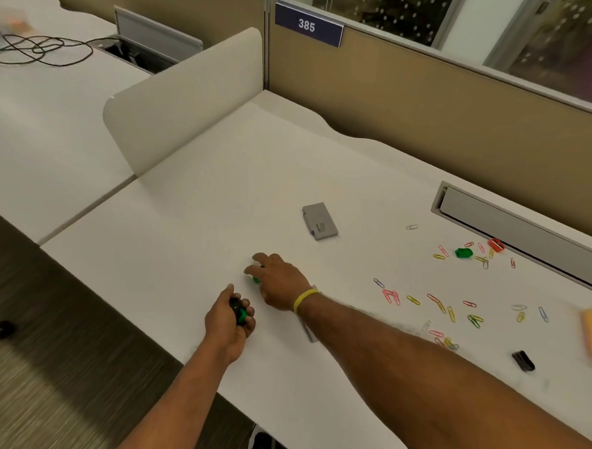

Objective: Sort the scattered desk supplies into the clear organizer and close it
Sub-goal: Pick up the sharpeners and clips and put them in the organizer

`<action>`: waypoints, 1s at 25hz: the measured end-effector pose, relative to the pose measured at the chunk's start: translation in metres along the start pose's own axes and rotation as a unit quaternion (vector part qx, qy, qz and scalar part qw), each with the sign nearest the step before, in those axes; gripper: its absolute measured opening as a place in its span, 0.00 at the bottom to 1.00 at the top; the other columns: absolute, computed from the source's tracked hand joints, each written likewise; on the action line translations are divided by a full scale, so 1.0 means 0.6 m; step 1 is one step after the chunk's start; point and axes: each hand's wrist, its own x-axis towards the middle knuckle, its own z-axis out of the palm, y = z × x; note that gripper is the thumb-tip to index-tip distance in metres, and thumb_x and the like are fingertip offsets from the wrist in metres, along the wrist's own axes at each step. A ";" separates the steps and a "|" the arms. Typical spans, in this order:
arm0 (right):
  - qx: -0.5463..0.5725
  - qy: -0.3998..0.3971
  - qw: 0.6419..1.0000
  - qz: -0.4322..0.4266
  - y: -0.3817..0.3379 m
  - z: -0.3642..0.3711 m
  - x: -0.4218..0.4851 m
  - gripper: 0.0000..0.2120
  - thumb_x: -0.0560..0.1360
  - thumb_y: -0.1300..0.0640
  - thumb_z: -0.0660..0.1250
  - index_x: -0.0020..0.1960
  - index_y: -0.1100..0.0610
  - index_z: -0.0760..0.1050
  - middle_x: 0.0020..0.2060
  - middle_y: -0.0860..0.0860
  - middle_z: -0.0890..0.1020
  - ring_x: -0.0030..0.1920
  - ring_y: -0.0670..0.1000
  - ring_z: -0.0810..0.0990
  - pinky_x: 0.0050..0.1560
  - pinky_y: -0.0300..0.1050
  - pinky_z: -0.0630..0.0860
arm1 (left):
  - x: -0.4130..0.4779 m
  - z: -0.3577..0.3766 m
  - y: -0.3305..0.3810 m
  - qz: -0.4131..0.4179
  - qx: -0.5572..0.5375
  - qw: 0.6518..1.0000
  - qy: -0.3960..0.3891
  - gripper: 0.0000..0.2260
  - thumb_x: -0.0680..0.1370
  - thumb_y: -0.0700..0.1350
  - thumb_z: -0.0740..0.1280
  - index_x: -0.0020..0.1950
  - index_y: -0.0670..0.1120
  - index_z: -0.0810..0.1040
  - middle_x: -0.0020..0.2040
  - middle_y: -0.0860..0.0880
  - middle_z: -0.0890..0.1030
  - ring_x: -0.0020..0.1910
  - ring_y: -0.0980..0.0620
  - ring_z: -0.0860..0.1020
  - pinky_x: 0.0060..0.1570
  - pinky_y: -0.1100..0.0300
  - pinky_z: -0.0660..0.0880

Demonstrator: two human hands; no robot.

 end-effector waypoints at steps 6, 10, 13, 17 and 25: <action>0.007 0.067 0.998 -0.010 0.005 0.012 0.004 0.15 0.78 0.64 0.60 0.63 0.57 0.74 0.57 0.56 0.75 0.55 0.57 0.72 0.45 0.49 0.71 | 0.001 -0.005 0.005 -0.002 0.013 1.000 -0.006 0.13 0.80 0.51 0.63 0.38 0.47 0.71 0.32 0.48 0.74 0.31 0.52 0.73 0.25 0.64 0.71; 0.260 0.156 0.948 0.102 0.005 0.002 -0.039 0.11 0.78 0.57 0.64 0.59 0.56 0.77 0.52 0.53 0.80 0.50 0.51 0.77 0.52 0.44 0.74 | 0.001 0.025 0.000 0.001 0.034 0.999 -0.024 0.13 0.79 0.51 0.64 0.38 0.46 0.72 0.33 0.47 0.74 0.31 0.52 0.73 0.27 0.62 0.72; 0.417 0.197 0.874 0.156 0.009 0.005 -0.090 0.08 0.77 0.54 0.65 0.55 0.55 0.78 0.45 0.48 0.81 0.41 0.44 0.79 0.44 0.36 0.75 | -0.004 0.061 -0.015 0.003 0.057 0.997 -0.047 0.11 0.79 0.50 0.64 0.41 0.45 0.73 0.34 0.47 0.75 0.33 0.51 0.74 0.32 0.59 0.74; 0.528 0.237 0.778 0.244 0.033 0.013 -0.162 0.07 0.77 0.57 0.64 0.53 0.56 0.79 0.45 0.47 0.81 0.45 0.44 0.80 0.47 0.38 0.79 | -0.026 0.118 -0.056 0.010 0.123 0.988 -0.094 0.11 0.80 0.51 0.63 0.43 0.44 0.75 0.35 0.46 0.77 0.35 0.48 0.77 0.35 0.55 0.78; 0.709 0.302 0.520 0.370 0.096 0.018 -0.324 0.10 0.79 0.53 0.60 0.55 0.58 0.74 0.48 0.57 0.80 0.44 0.54 0.81 0.37 0.44 0.80 | -0.106 0.223 -0.201 0.041 0.298 0.935 -0.188 0.07 0.80 0.45 0.61 0.48 0.45 0.78 0.45 0.44 0.80 0.44 0.46 0.79 0.45 0.52 0.76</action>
